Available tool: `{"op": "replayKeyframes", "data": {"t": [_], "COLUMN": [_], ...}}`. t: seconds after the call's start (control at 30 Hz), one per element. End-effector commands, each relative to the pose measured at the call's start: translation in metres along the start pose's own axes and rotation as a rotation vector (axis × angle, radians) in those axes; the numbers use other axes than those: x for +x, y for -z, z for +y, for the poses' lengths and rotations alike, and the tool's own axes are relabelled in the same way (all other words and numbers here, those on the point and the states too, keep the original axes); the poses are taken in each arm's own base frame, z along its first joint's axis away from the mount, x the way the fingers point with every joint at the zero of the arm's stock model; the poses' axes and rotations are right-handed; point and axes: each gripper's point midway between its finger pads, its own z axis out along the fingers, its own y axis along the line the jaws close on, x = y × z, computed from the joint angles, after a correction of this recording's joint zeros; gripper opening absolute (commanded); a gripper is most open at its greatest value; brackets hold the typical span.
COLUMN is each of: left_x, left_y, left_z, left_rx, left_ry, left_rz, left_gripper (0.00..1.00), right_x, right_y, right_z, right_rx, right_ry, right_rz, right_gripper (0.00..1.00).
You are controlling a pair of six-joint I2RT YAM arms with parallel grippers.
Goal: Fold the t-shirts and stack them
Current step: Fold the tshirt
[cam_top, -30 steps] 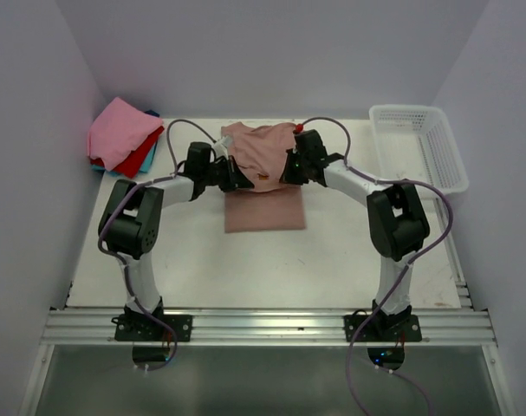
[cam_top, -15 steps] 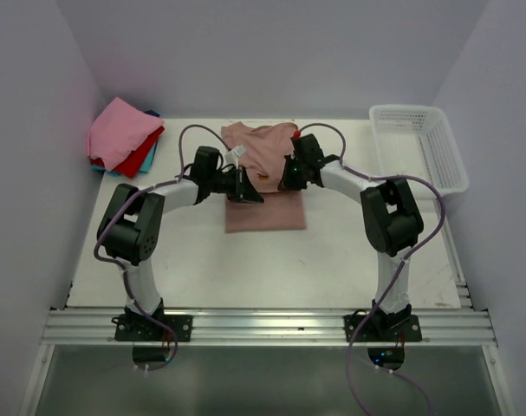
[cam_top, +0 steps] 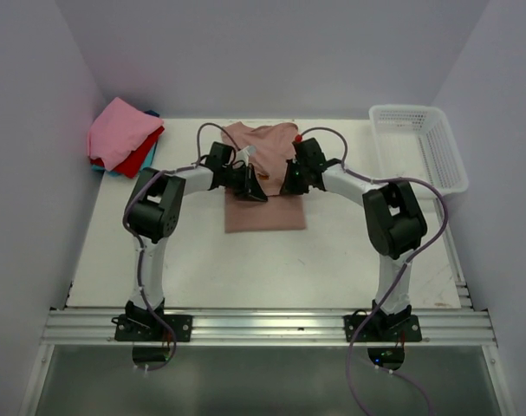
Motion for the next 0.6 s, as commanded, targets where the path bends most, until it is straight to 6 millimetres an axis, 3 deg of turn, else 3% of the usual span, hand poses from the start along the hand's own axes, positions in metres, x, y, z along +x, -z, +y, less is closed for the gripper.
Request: {"op": "replayKeyframes", "data": {"t": [0.0, 0.3, 0.57], "left_x": [-0.025, -0.072, -0.107], "left_y": [-0.001, -0.003, -0.005], "left_z": [-0.001, 0.006, 0.039], "left_rx": [-0.025, -0.083, -0.146], "left_ry": [-0.059, -0.089, -0.055], "left_rz": [-0.032, -0.119, -0.167], "left_gripper": [0.0, 0.0, 0.0], "right_x": [-0.022, -0.012, 0.008], "right_y": [0.027, 0.052, 0.086], "right_z": [0.023, 0.031, 0.019], "right_rx": [-0.071, -0.139, -0.132], "right_ry": [0.026, 0.042, 0.052], "right_rz": [-0.08, -0.112, -0.14], "right_gripper": [0.0, 0.0, 0.0]}}
